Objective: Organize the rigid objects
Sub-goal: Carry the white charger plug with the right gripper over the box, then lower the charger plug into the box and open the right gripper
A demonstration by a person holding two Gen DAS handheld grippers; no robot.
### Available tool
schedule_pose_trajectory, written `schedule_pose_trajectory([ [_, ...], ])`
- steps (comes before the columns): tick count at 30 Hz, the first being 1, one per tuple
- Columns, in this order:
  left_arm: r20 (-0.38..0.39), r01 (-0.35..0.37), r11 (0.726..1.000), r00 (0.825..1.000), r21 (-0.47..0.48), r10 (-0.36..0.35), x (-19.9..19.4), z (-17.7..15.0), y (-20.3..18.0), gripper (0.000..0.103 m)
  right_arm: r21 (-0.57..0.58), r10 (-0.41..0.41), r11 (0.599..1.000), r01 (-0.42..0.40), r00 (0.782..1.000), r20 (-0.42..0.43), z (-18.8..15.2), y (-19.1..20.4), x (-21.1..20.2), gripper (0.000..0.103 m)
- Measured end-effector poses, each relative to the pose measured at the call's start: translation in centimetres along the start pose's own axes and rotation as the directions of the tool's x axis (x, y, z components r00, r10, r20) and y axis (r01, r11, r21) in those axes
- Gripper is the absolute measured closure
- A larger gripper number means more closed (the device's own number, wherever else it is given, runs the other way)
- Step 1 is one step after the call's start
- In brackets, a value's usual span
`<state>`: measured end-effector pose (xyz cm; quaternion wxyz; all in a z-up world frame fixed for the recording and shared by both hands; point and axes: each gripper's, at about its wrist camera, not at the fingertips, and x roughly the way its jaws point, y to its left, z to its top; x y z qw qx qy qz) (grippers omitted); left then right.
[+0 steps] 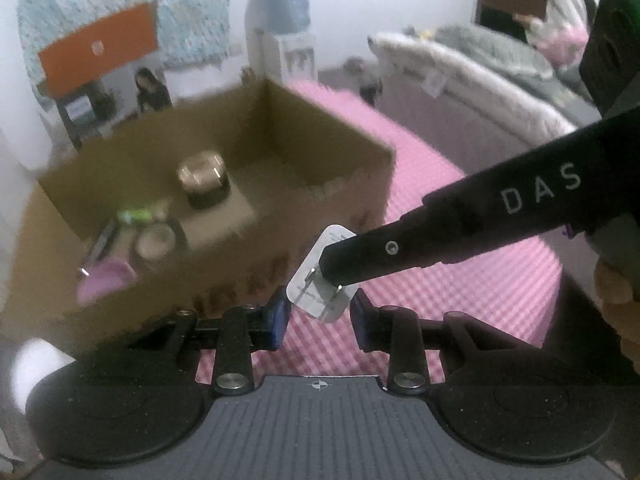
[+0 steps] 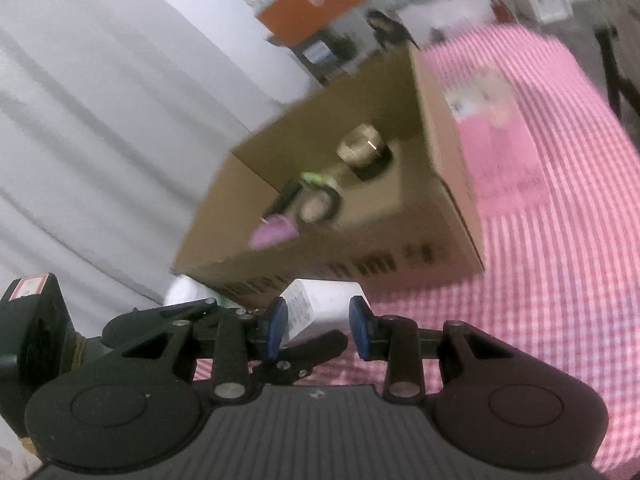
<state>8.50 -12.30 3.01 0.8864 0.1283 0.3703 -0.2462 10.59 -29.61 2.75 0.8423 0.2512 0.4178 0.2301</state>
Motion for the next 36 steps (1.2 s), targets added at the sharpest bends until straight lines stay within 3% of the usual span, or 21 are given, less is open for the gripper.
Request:
schedule_pose_trajectory([
  [5, 0.078, -0.034, 0.999, 0.996, -0.030, 0.036, -2.2, 3.0, 1.6, 0.072, -0.094, 0.037, 0.995, -0.031, 0.998, 0.055, 3.1, 3.1, -1.2, 0.065],
  [9, 0.091, -0.053, 0.996, 0.994, -0.074, 0.060, -2.0, 5.6, 3.3, 0.072, -0.151, 0.055, 0.988, -0.045, 0.996, 0.066, 6.4, 4.6, -0.5, 0.065],
  [13, 0.048, -0.068, 0.988, 0.996, -0.138, 0.075, 0.3, 7.6, 5.1, 0.072, -0.154, 0.059, 0.987, -0.054, 0.998, 0.026, 9.5, 4.1, 1.8, 0.065],
  [18, -0.070, -0.087, 0.974, 0.995, -0.211, 0.074, 5.1, 8.5, 7.3, 0.072, -0.109, 0.036, 0.993, -0.046, 0.996, -0.086, 12.9, 1.6, 7.3, 0.065],
  [25, -0.207, -0.095, 0.955, 0.978, -0.283, 0.036, 9.9, 8.1, 9.2, 0.073, -0.055, 0.022, 0.998, -0.034, 0.976, -0.215, 14.3, -1.8, 12.7, 0.066],
  [36, -0.251, -0.116, 0.955, 0.967, -0.271, 0.046, 10.6, 8.5, 8.9, 0.074, -0.140, -0.022, 0.990, -0.016, 0.963, -0.267, 14.9, -1.3, 15.4, 0.065],
])
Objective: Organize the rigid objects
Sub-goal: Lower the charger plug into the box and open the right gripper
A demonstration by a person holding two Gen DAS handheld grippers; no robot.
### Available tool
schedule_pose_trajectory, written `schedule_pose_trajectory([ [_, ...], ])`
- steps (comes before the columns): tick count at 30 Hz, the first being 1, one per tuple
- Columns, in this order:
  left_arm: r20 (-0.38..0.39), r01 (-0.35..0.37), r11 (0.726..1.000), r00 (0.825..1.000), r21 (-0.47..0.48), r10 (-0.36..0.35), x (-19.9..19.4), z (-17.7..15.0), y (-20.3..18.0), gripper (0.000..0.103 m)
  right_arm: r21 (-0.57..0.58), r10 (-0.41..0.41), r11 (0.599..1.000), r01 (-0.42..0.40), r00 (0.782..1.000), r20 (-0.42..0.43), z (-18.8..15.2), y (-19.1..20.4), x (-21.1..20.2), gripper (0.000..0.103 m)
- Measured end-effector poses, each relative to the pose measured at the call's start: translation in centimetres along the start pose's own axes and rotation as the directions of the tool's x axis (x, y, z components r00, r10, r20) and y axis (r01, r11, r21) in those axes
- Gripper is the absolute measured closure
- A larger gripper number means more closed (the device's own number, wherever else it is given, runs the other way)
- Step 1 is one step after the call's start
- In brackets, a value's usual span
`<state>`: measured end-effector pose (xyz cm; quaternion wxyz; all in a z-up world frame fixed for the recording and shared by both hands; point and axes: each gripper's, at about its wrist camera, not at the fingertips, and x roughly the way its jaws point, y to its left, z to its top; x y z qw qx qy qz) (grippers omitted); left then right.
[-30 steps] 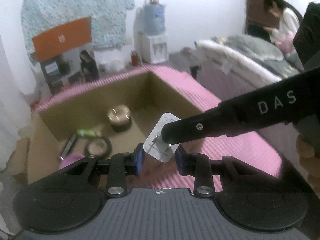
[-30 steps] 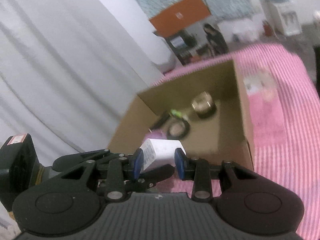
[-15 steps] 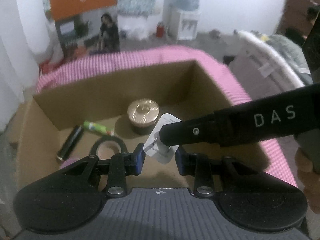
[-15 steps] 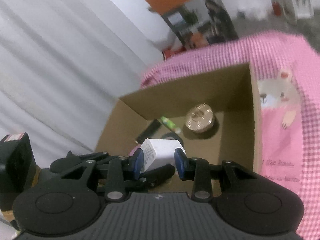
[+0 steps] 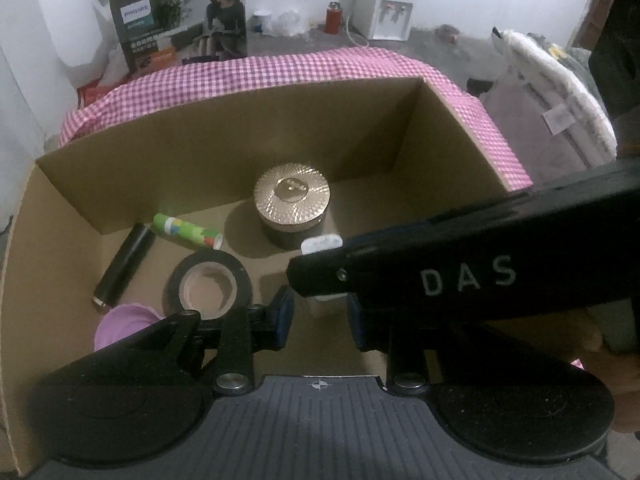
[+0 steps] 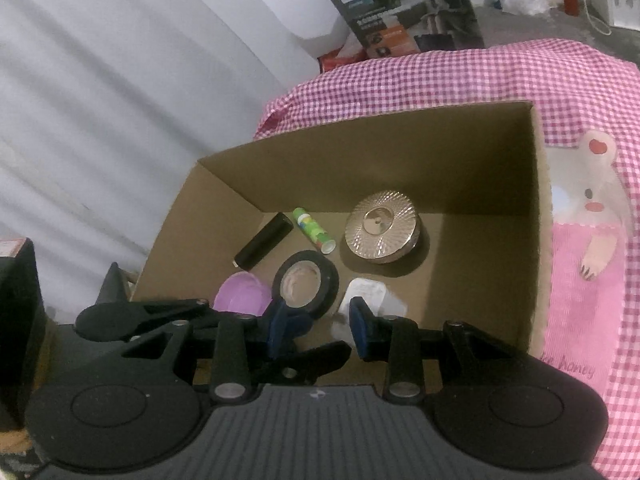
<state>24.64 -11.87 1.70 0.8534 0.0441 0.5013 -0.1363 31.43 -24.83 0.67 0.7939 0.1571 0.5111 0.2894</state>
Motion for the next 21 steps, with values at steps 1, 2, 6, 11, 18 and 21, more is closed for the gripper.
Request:
schedule_pose_trajectory([
  [1, -0.004, 0.001, 1.000, 1.000, -0.004, -0.001, 0.1, 0.0, 0.0, 0.074, 0.000, 0.001, 1.000, -0.001, 1.000, 0.004, 0.0, 0.2, -0.1, 0.065],
  [2, -0.006, 0.001, 1.000, 1.000, -0.006, -0.001, 0.1, 0.0, 0.0, 0.074, 0.002, 0.005, 1.000, -0.005, 1.000, 0.011, -0.5, 0.3, -0.7, 0.065],
  [6, 0.000, 0.006, 1.000, 1.000, -0.005, -0.006, -0.3, -0.3, -0.1, 0.073, -0.010, 0.007, 1.000, -0.007, 0.999, 0.053, -0.8, 0.6, -2.5, 0.065],
  [11, 0.021, 0.037, 0.999, 0.999, -0.022, -0.037, -1.7, -0.9, -0.1, 0.061, 0.002, 0.033, 0.999, -0.034, 0.992, 0.123, -1.6, 1.1, -5.4, 0.063],
  [18, 0.127, 0.057, 0.998, 0.990, 0.033, -0.061, -6.1, -3.2, -1.0, 0.037, 0.018, 0.061, 0.997, -0.069, 0.953, 0.296, -6.5, 2.0, -10.9, 0.059],
  [21, 0.175, 0.083, 0.994, 0.980, 0.069, -0.094, -8.4, -4.6, -1.5, 0.030, 0.037, 0.054, 0.997, -0.072, 0.930, 0.364, -9.4, 2.2, -12.9, 0.059],
])
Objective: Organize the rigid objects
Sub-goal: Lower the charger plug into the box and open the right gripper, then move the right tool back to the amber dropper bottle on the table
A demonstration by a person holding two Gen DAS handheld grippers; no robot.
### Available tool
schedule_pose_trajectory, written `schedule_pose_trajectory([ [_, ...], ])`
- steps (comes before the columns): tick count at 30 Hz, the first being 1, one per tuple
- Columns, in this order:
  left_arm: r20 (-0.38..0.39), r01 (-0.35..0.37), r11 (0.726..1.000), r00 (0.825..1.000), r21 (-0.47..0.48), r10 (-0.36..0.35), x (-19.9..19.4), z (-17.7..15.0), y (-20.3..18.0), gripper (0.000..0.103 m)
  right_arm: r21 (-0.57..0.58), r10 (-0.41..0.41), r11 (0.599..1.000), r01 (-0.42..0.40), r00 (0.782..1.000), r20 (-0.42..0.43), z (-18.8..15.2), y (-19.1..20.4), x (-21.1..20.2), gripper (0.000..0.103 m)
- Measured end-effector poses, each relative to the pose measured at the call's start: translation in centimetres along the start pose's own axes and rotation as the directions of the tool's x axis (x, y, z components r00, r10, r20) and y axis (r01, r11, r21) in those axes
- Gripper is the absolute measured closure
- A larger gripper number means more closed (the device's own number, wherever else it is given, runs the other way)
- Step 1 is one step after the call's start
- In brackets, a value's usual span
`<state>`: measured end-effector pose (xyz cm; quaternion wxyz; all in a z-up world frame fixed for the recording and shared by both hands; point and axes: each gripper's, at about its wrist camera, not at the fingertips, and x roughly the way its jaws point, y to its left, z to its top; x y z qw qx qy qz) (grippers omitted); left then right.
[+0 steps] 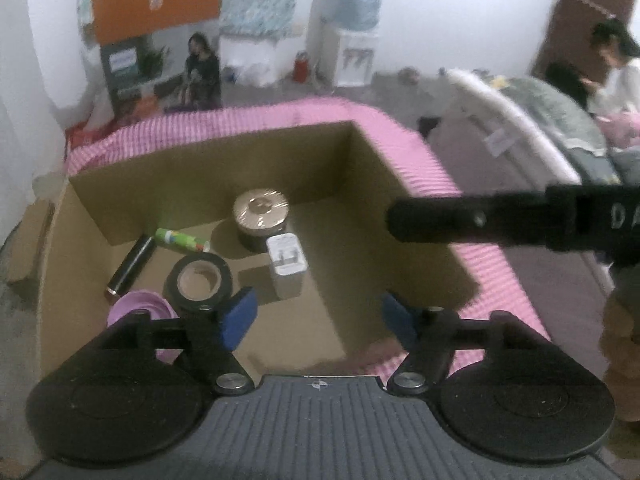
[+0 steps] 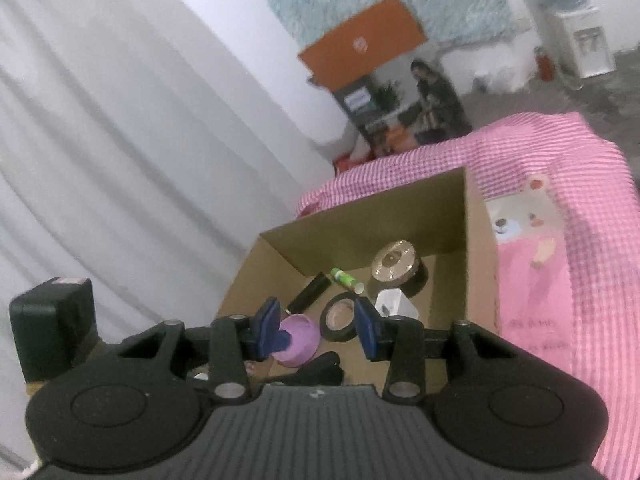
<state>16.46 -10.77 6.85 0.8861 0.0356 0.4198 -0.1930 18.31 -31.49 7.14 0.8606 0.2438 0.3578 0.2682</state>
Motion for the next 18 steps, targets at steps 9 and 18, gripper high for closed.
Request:
schedule_pose_trajectory([
  [9, 0.104, -0.003, 0.995, 0.995, 0.103, -0.008, -5.2, -4.5, -0.8, 0.011, 0.060, -0.020, 0.998, 0.013, 0.993, 0.117, -6.3, 0.4, -5.0, 0.033],
  [18, 0.089, -0.038, 0.996, 0.996, 0.086, 0.030, -6.4, -9.6, 1.0, 0.011, 0.066, -0.026, 0.998, 0.023, 0.998, 0.053, -10.1, 1.5, -4.0, 0.033],
])
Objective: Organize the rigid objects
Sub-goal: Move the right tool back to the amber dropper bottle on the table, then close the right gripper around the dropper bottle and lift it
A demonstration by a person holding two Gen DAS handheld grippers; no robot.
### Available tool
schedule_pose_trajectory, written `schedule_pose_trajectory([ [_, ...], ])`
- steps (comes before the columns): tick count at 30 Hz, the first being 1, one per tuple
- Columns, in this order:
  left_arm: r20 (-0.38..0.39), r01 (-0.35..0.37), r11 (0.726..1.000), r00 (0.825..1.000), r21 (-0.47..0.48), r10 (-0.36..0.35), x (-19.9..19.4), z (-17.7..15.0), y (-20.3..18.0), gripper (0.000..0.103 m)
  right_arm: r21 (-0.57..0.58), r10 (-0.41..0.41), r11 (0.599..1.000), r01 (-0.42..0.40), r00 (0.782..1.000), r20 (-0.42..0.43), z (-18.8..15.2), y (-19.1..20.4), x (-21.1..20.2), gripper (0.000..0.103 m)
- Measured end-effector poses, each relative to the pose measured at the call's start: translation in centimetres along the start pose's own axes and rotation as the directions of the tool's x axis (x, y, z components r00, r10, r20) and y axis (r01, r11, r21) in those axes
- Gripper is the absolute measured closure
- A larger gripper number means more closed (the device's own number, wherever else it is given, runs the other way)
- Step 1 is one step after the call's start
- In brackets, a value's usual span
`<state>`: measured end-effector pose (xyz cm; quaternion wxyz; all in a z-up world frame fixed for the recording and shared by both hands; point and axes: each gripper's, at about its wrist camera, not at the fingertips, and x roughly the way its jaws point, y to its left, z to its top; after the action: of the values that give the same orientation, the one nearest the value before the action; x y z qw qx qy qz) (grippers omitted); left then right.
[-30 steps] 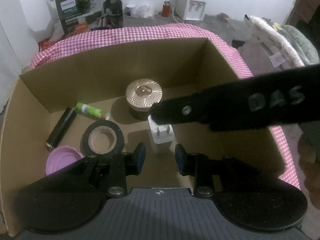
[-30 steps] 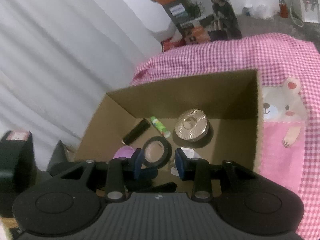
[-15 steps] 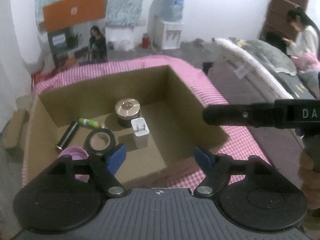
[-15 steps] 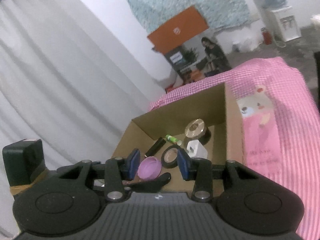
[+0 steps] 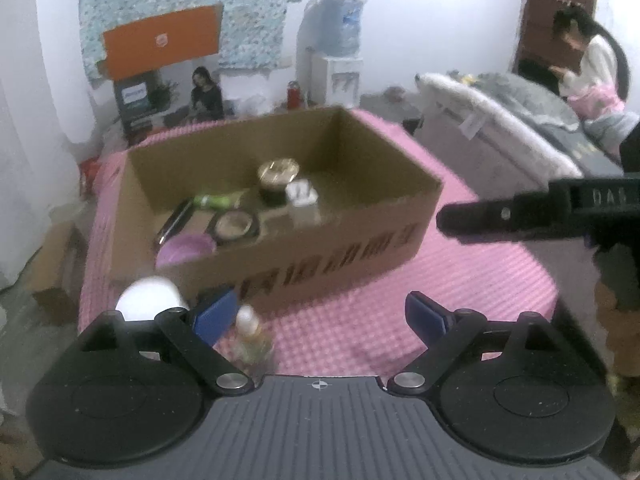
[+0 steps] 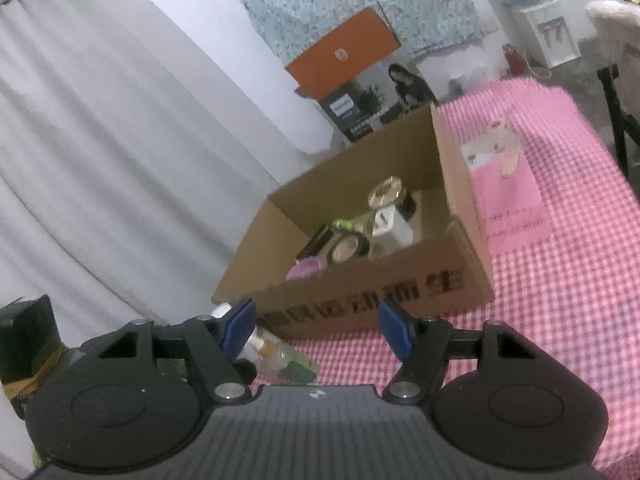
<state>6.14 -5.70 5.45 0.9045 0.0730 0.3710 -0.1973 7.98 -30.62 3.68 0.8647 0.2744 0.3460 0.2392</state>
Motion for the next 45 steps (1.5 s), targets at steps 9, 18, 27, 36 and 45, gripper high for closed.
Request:
schedule_pose_trajectory([
  [9, -0.046, -0.051, 0.999, 0.998, -0.011, 0.050, 0.7, -3.4, 1.7, 0.011, 0.034, 0.014, 0.999, -0.011, 0.997, -0.082, -2.0, 0.6, 2.9, 0.033],
  [18, -0.062, -0.052, 0.999, 0.997, -0.016, 0.051, 1.7, -5.0, 2.2, 0.012, 0.032, 0.022, 0.999, -0.018, 0.991, -0.135, -2.6, 1.5, 5.6, 0.033],
  [27, -0.070, -0.047, 0.998, 0.997, -0.038, 0.045, 2.6, -5.4, 3.2, 0.022, 0.030, 0.041, 0.999, -0.036, 0.986, -0.160, -2.6, 2.3, 7.6, 0.035],
  [36, -0.069, -0.010, 0.999, 0.998, -0.034, 0.007, 3.9, -5.1, 3.5, 0.039, -0.045, 0.053, 0.997, -0.063, 0.978, -0.201, -2.3, 4.4, 10.0, 0.045],
  [45, -0.062, 0.001, 1.000, 0.998, -0.002, -0.001, 5.5, -4.6, 3.5, 0.048, -0.300, -0.035, 0.953, -0.036, 0.973, -0.229, -2.6, 8.0, 12.2, 0.051],
])
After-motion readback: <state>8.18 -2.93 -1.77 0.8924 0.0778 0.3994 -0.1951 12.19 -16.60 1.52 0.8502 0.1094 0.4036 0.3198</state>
